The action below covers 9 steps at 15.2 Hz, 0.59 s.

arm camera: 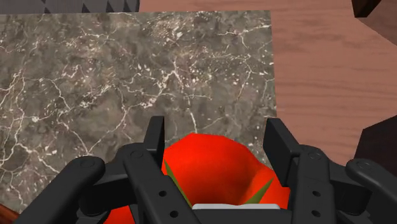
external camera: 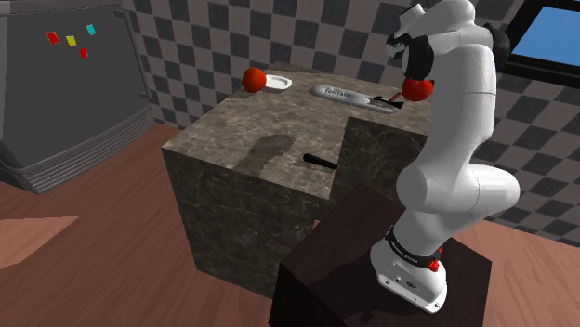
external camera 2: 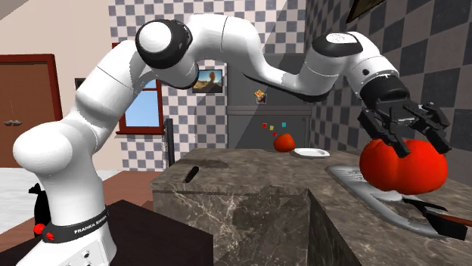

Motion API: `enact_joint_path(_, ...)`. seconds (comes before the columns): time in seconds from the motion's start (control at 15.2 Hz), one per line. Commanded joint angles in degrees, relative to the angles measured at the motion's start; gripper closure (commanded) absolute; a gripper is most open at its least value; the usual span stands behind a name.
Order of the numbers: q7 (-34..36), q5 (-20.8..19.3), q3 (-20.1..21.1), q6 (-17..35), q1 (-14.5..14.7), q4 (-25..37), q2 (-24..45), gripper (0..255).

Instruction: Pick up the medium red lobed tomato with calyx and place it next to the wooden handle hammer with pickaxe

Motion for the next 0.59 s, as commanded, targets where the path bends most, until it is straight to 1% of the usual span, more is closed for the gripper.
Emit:
enact_joint_path(0.0,-2.5,1.5,0.1,-0.2,-3.0,5.6,3.8,255)
enact_joint_path(0.13,-5.2,3.2,0.4,-1.1,-6.3,12.9,8.5,255)
enact_joint_path(0.2,-6.7,4.1,0.6,-2.1,-8.3,17.6,11.4,255)
enact_joint_path(0.26,-8.4,5.2,0.9,-3.7,-10.4,23.7,15.0,255)
enact_joint_path(0.33,-11.6,7.4,1.2,-8.7,-14.4,38.1,23.0,255)
enact_joint_path(0.4,-10.5,6.7,1.2,-6.4,-13.5,33.3,20.8,255)
enact_joint_path(0.53,-9.1,6.1,1.2,-3.8,-12.6,28.5,19.1,255)
